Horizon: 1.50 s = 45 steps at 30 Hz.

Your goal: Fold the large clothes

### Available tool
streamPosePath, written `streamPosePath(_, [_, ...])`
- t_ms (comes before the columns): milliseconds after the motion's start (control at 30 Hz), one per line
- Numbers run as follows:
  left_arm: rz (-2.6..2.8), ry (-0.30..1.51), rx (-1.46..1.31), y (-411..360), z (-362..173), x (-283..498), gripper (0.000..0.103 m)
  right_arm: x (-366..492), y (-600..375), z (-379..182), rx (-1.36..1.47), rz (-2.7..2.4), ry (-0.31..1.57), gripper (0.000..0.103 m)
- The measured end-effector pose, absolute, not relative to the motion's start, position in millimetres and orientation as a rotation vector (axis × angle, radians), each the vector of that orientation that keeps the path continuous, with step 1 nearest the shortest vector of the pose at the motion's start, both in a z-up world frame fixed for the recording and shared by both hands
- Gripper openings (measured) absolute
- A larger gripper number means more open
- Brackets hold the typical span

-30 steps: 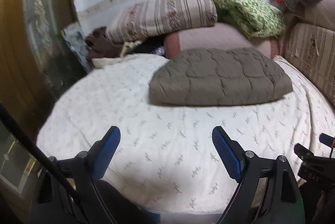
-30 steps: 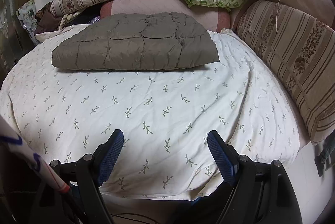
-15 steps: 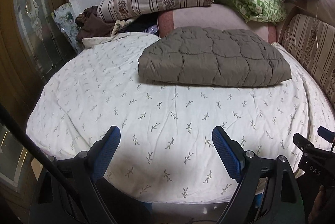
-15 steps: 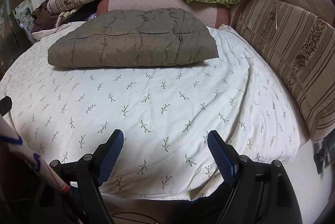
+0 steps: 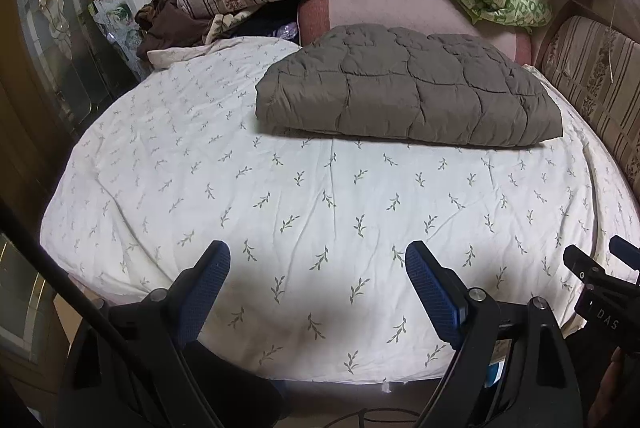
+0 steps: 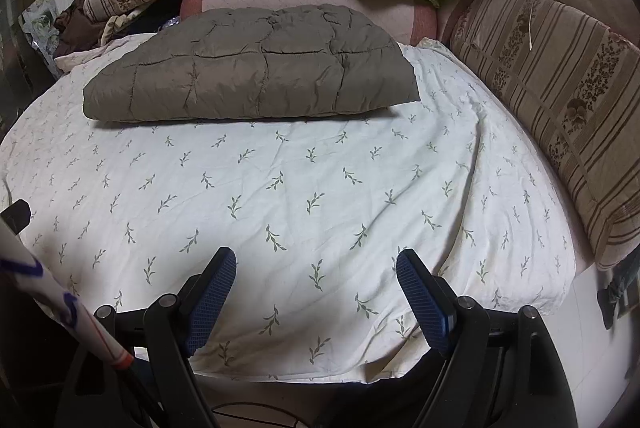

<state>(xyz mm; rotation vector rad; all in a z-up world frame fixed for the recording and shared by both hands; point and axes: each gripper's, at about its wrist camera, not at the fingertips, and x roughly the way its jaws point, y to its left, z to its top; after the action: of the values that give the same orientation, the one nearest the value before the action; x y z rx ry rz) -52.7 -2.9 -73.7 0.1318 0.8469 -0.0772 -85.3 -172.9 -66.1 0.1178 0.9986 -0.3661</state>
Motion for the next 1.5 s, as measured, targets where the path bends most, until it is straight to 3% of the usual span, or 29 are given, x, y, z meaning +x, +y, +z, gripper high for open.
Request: streamPosePath(1500, [-0.09,0.924,0.125,-4.6,-95.4,-40.5,0.089,-77.0,-170.2,-80.0,0.043,-0.43,1.039,0.088])
